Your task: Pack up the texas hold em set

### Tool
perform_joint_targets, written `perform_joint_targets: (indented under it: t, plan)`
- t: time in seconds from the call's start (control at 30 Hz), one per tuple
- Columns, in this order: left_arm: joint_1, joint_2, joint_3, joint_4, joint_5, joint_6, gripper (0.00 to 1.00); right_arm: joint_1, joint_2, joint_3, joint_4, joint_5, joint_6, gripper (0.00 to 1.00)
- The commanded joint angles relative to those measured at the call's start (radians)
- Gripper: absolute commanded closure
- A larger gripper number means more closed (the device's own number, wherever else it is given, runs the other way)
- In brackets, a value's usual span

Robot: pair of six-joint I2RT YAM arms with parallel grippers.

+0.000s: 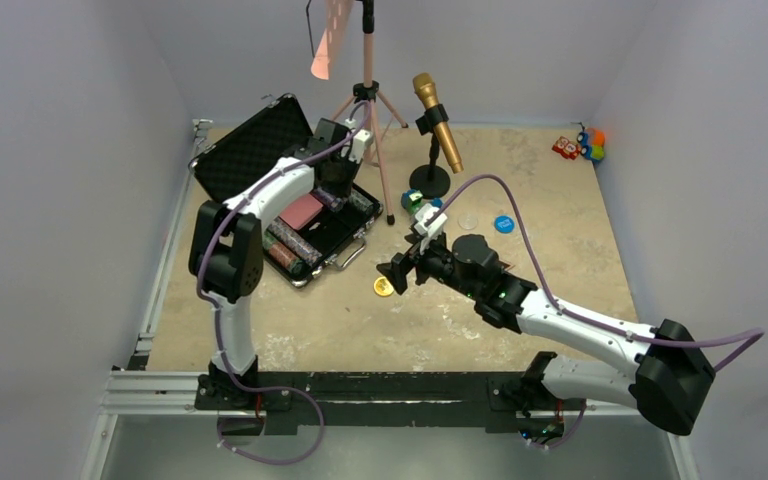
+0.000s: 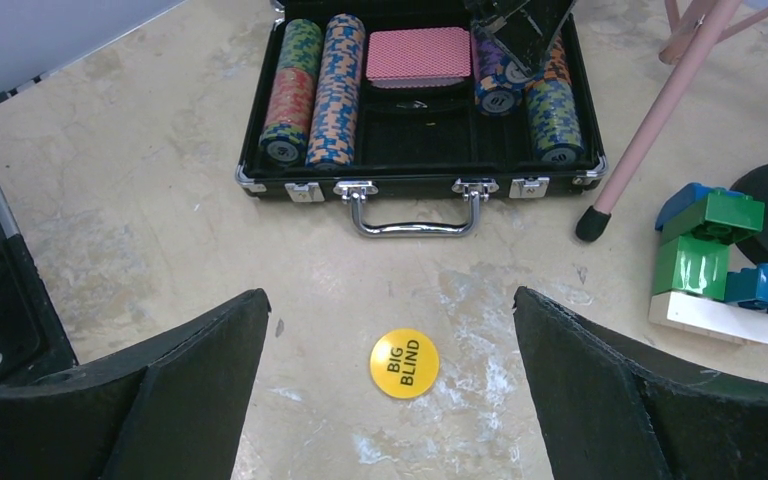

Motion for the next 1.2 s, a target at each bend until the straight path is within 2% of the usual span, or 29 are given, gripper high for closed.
perform_joint_targets:
  t: [0.0,0.9,1.17]
  plan:
    - [-0.004,0.023,0.065,0.027,-0.052,0.038,1.0,-0.009,-0.025,-0.019,0.066,0.004,0.003,0.04]
    - [-0.003,0.088,0.09,-0.011,-0.129,0.017,1.0,-0.033,-0.035,-0.035,0.078,-0.019,0.011,0.04]
    - [-0.004,0.101,0.1,-0.03,-0.142,0.0,0.88,-0.037,-0.038,-0.039,0.078,-0.022,0.012,0.04]
